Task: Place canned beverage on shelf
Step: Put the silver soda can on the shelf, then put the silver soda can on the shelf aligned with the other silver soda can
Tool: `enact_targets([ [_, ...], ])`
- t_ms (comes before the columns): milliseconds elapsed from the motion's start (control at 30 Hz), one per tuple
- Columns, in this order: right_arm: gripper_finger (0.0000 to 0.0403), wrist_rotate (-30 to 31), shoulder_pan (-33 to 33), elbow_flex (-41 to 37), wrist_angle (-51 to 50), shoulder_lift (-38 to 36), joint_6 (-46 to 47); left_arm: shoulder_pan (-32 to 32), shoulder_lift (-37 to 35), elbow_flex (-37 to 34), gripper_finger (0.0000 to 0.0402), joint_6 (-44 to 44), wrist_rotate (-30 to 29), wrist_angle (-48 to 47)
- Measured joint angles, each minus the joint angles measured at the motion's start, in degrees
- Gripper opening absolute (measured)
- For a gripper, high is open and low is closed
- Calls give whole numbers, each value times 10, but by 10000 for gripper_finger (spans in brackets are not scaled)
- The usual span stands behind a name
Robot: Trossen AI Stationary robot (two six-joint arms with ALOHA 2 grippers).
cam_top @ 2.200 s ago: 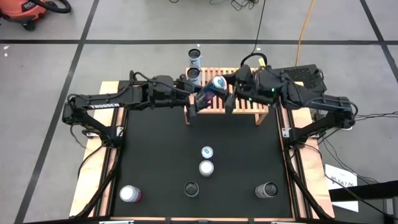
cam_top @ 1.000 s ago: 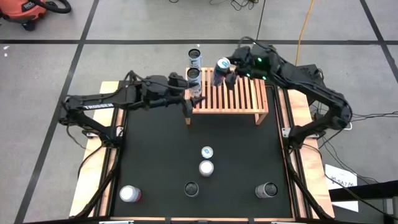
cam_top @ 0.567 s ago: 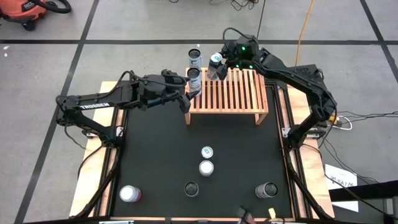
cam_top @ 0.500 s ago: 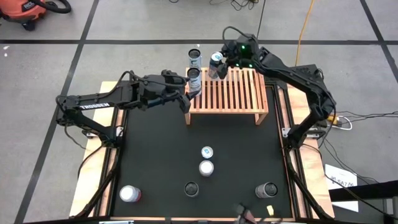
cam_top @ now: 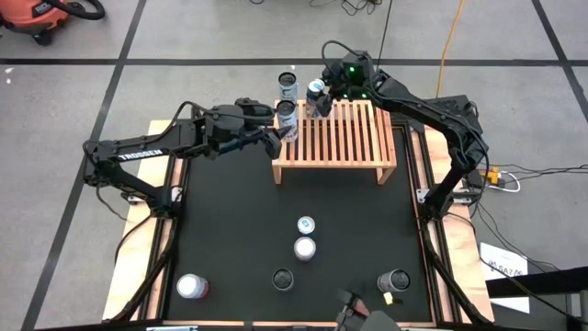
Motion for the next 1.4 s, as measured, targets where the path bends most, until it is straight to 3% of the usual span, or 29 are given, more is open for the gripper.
enact_targets([
  [633, 249, 1, 0, 0, 8, 0, 0, 0, 0, 0, 317, -1, -7, 1],
  [1133, 295, 2, 0, 0, 12, 9, 8, -1, 0, 0, 317, -45, -7, -25],
  [1400, 304, 2, 0, 0, 78, -10, 41, -2, 0, 0, 317, -46, -7, -29],
])
